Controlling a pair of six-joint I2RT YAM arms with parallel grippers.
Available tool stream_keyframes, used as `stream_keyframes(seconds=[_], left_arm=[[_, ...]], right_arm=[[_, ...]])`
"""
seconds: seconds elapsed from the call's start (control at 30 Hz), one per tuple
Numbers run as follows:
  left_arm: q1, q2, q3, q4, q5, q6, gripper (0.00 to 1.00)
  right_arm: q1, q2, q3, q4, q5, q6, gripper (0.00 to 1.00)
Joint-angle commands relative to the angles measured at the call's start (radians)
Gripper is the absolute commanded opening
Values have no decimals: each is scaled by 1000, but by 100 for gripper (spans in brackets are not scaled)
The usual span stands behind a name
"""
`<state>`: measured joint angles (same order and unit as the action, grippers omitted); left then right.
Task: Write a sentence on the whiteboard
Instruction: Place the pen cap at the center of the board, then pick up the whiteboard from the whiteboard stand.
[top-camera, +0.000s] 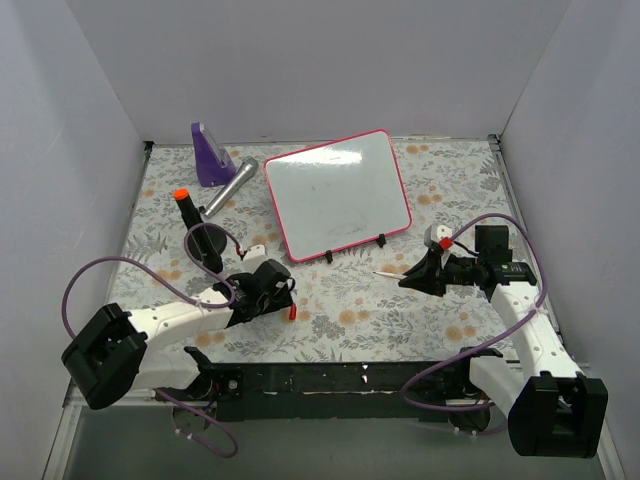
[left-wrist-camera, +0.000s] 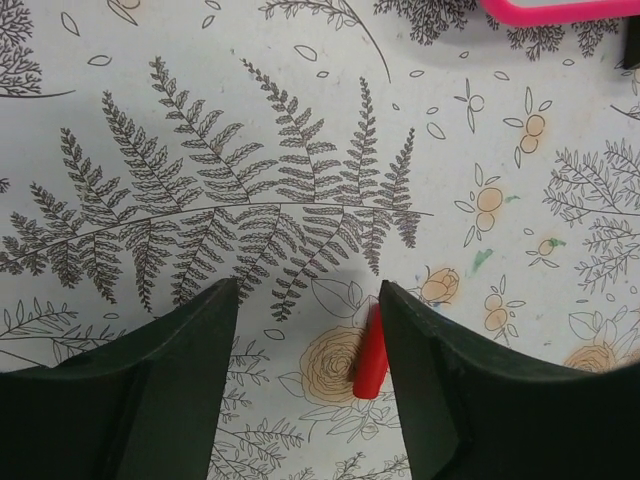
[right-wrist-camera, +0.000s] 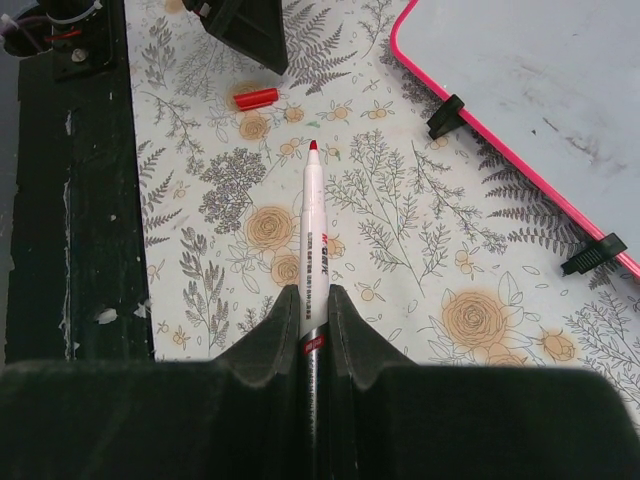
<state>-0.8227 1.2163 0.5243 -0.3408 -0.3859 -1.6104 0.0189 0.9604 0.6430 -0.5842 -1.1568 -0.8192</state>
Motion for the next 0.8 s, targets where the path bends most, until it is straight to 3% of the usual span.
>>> stream_keyframes(seconds=[0.0, 0.1, 0.13, 0.2, 0.3, 0.33, 0.43, 0.57, 0.77], left_arm=[[5, -46, 71, -37, -15, 56, 66], [7, -78, 115, 26, 97, 194, 83], [22, -84, 131, 39, 126, 269, 94], [66, -96, 180, 75, 226, 342, 97], [242, -110, 236, 124, 382, 425, 98], [348, -106, 249, 140, 526, 437, 98], [515, -58, 336, 174, 724, 445, 98], [637, 90, 439, 218, 881, 426, 98], [665, 203, 526, 238, 895, 435, 98]], right_arm=[[-8, -14, 1, -23, -41, -28, 1], [-8, -11, 3, -25, -41, -32, 1], [-8, -8, 3, -28, -41, -34, 1], [-8, -5, 6, -37, -41, -44, 1], [-8, -5, 7, -45, -38, -54, 1], [-8, -6, 7, -45, -38, -54, 1], [-10, -6, 7, -46, -38, -57, 1], [-8, 4, 9, -48, -41, -60, 1], [-8, 21, 12, -55, -38, -70, 1]])
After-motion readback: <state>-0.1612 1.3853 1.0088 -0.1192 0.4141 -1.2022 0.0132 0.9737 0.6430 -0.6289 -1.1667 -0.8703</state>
